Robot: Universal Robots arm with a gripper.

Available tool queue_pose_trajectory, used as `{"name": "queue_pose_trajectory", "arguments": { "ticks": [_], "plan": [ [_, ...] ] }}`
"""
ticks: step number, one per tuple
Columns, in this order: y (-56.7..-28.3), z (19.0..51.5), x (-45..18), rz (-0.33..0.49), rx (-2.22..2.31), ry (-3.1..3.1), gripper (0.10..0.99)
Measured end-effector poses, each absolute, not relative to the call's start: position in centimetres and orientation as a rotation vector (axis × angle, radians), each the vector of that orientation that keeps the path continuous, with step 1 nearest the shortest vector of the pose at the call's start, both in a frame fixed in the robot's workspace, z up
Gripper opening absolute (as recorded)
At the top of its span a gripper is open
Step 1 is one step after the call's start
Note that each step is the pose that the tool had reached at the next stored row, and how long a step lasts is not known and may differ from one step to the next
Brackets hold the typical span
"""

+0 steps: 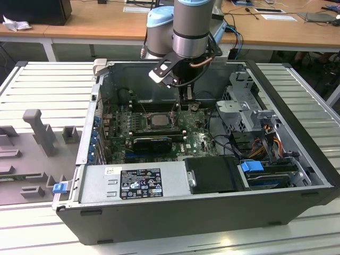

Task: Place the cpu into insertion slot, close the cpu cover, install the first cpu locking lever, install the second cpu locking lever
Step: 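Close the cpu cover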

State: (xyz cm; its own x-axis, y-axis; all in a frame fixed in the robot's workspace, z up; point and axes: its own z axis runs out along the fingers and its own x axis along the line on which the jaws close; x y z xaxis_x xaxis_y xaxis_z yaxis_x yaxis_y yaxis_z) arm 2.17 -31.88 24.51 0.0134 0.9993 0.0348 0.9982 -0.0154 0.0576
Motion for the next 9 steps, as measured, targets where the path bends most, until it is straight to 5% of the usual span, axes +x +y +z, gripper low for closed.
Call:
{"name": "queue_pose_trajectory", "arguments": {
  "ticks": [9],
  "plan": [
    [-31.88, 24.51, 1.35, 0.102, 2.224, 2.193, 0.106]
  ]
}}
